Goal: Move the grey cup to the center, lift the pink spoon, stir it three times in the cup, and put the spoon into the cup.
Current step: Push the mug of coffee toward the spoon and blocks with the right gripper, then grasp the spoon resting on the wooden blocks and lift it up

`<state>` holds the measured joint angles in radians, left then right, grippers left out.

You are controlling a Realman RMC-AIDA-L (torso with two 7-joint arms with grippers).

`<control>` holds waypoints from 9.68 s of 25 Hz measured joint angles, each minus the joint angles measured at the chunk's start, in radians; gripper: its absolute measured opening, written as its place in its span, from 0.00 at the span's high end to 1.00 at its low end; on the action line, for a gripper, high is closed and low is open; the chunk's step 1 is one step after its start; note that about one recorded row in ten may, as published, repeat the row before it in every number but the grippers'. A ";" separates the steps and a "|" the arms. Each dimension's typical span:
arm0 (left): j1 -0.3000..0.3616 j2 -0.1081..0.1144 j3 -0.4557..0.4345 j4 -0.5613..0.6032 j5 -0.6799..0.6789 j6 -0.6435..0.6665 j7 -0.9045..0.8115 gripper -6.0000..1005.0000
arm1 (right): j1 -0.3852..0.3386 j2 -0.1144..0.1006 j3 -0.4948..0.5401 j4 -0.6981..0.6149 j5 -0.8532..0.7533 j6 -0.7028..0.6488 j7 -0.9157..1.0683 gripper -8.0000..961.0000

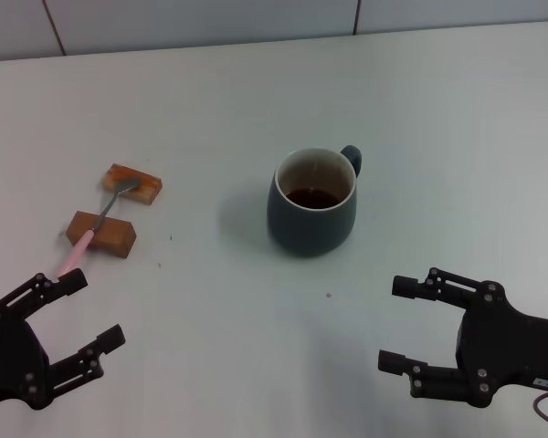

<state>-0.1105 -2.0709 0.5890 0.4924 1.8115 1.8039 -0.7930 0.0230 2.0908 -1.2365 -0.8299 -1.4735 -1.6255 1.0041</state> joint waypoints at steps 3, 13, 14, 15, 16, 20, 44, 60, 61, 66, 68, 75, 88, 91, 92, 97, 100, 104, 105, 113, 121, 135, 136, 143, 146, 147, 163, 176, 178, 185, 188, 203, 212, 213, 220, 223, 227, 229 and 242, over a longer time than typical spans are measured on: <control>0.000 0.000 0.000 0.000 0.000 0.000 0.000 0.20 | 0.000 0.000 0.000 0.000 0.000 0.000 0.000 0.16; 0.000 0.000 0.000 0.000 -0.001 -0.005 0.000 0.20 | 0.000 -0.002 0.015 0.011 0.040 0.016 0.004 0.22; 0.000 0.000 0.000 0.000 -0.001 -0.006 0.000 0.20 | 0.004 -0.004 0.025 0.023 0.060 0.033 0.008 0.23; 0.000 0.000 0.000 0.000 -0.001 -0.007 0.000 0.20 | 0.009 -0.005 0.043 0.040 0.085 0.061 0.008 0.24; 0.000 0.000 0.000 0.000 -0.002 -0.007 0.001 0.20 | 0.023 -0.006 0.089 0.104 0.160 0.130 -0.007 0.24; -0.001 -0.001 0.000 -0.003 -0.002 -0.009 0.003 0.20 | 0.075 -0.010 0.172 0.251 0.310 0.247 -0.040 0.27; -0.008 0.002 -0.005 -0.038 -0.001 -0.026 0.045 0.20 | 0.351 -0.005 0.228 0.598 0.342 0.405 -0.427 0.99; -0.012 0.003 -0.005 -0.054 0.000 -0.037 0.055 0.20 | 0.451 -0.001 0.129 0.666 0.341 0.414 -0.428 0.99; -0.012 0.003 -0.004 -0.054 0.000 -0.037 0.055 0.20 | 0.457 -0.001 0.129 0.673 0.341 0.415 -0.428 0.99; -0.012 0.003 0.001 -0.054 0.001 -0.037 0.055 0.20 | 0.474 -0.001 0.120 0.687 0.341 0.434 -0.428 0.99; -0.012 0.003 0.001 -0.054 0.001 -0.037 0.055 0.20 | 0.482 0.000 0.109 0.691 0.340 0.447 -0.428 0.99; -0.012 0.003 -0.001 -0.054 0.000 -0.036 0.057 0.20 | 0.518 0.001 0.066 0.710 0.340 0.465 -0.420 0.99; -0.015 0.003 -0.003 -0.054 0.000 -0.036 0.057 0.20 | 0.618 0.002 0.065 0.786 0.341 0.465 -0.406 0.99; -0.015 0.003 -0.004 -0.054 0.000 -0.037 0.057 0.20 | 0.654 0.002 0.064 0.812 0.341 0.469 -0.401 0.99; -0.015 0.003 -0.004 -0.054 0.000 -0.037 0.057 0.20 | 0.654 0.002 0.064 0.812 0.341 0.469 -0.401 0.99; -0.015 0.002 -0.005 -0.057 -0.001 -0.037 0.057 0.20 | 0.688 0.002 0.064 0.824 0.306 0.467 -0.368 0.99; -0.015 0.002 -0.005 -0.057 -0.001 -0.037 0.057 0.20 | 0.693 0.002 0.064 0.822 0.287 0.466 -0.352 0.99; -0.016 0.002 -0.012 -0.076 -0.004 -0.040 0.073 0.20 | 0.663 0.002 0.107 0.803 0.287 0.465 -0.356 0.99; -0.017 0.002 -0.023 -0.093 -0.010 -0.043 0.087 0.20 | 0.649 0.001 0.124 0.793 0.287 0.462 -0.357 0.99; -0.013 0.003 -0.127 -0.166 -0.015 -0.062 0.148 0.20 | 0.395 -0.005 0.180 0.598 0.288 0.239 -0.377 0.96; -0.020 0.006 -0.218 -0.365 -0.015 -0.094 0.084 0.20 | 0.257 -0.005 0.316 0.623 0.288 -0.050 -0.637 0.87; -0.004 0.002 -0.437 -0.493 -0.016 -0.184 -0.308 0.20 | 0.246 -0.007 0.365 0.738 0.288 -0.132 -0.825 0.44; -0.004 0.002 -0.437 -0.493 -0.016 -0.184 -0.308 0.20 | 0.245 -0.006 0.365 0.739 0.288 -0.130 -0.825 0.44; -0.016 0.002 -0.447 -0.495 -0.016 -0.262 -0.454 0.20 | 0.247 -0.006 0.366 0.743 0.285 -0.125 -0.826 0.44; -0.018 0.004 -0.452 -0.494 -0.015 -0.281 -0.518 0.20 | 0.248 -0.006 0.367 0.745 0.284 -0.125 -0.826 0.44; -0.018 0.004 -0.452 -0.494 -0.015 -0.281 -0.518 0.20 | 0.248 -0.006 0.367 0.745 0.284 -0.125 -0.826 0.44; -0.038 0.003 -0.445 -0.495 -0.007 -0.330 -0.612 0.20 | 0.243 -0.007 0.361 0.746 0.280 -0.124 -0.826 0.45; -0.050 0.003 -0.438 -0.496 -0.003 -0.348 -0.660 0.20 | 0.243 -0.008 0.359 0.746 0.280 -0.125 -0.826 0.45; -0.063 0.003 -0.434 -0.505 -0.003 -0.354 -0.666 0.20 | 0.243 -0.008 0.359 0.745 0.280 -0.125 -0.826 0.44; -0.075 0.003 -0.432 -0.506 -0.003 -0.361 -0.674 0.21 | 0.241 -0.008 0.359 0.746 0.280 -0.125 -0.826 0.45; -0.078 0.002 -0.431 -0.508 -0.003 -0.364 -0.675 0.21 | 0.241 -0.008 0.358 0.745 0.280 -0.124 -0.826 0.45; -0.092 0.002 -0.435 -0.529 -0.003 -0.387 -0.677 0.21 | 0.241 -0.008 0.357 0.746 0.280 -0.116 -0.826 0.45; -0.103 0.000 -0.437 -0.533 -0.004 -0.407 -0.684 0.21 | 0.243 -0.008 0.356 0.746 0.280 -0.114 -0.826 0.45; -0.103 0.000 -0.437 -0.533 -0.005 -0.409 -0.686 0.21 | 0.243 -0.008 0.356 0.746 0.280 -0.114 -0.826 0.45; -0.103 0.000 -0.446 -0.532 -0.013 -0.412 -0.687 0.41 | 0.242 -0.008 0.356 0.745 0.280 -0.114 -0.826 0.45; -0.103 0.000 -0.449 -0.532 -0.013 -0.413 -0.687 0.43 | 0.242 -0.008 0.356 0.746 0.280 -0.114 -0.826 0.45; -0.104 0.001 -0.446 -0.542 -0.010 -0.413 -0.687 0.46 | 0.242 -0.008 0.356 0.746 0.280 -0.114 -0.826 0.45; -0.105 0.001 -0.444 -0.546 -0.008 -0.413 -0.687 0.50 | 0.242 -0.008 0.356 0.746 0.280 -0.114 -0.826 0.45; -0.105 0.001 -0.444 -0.556 -0.008 -0.431 -0.697 0.55 | 0.245 -0.008 0.353 0.745 0.277 -0.114 -0.826 0.45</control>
<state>-0.2153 -2.0699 0.1452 -0.0631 1.8040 1.3726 -1.4898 0.2683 2.0831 -0.8836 -0.0844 -1.1965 -1.7395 0.1780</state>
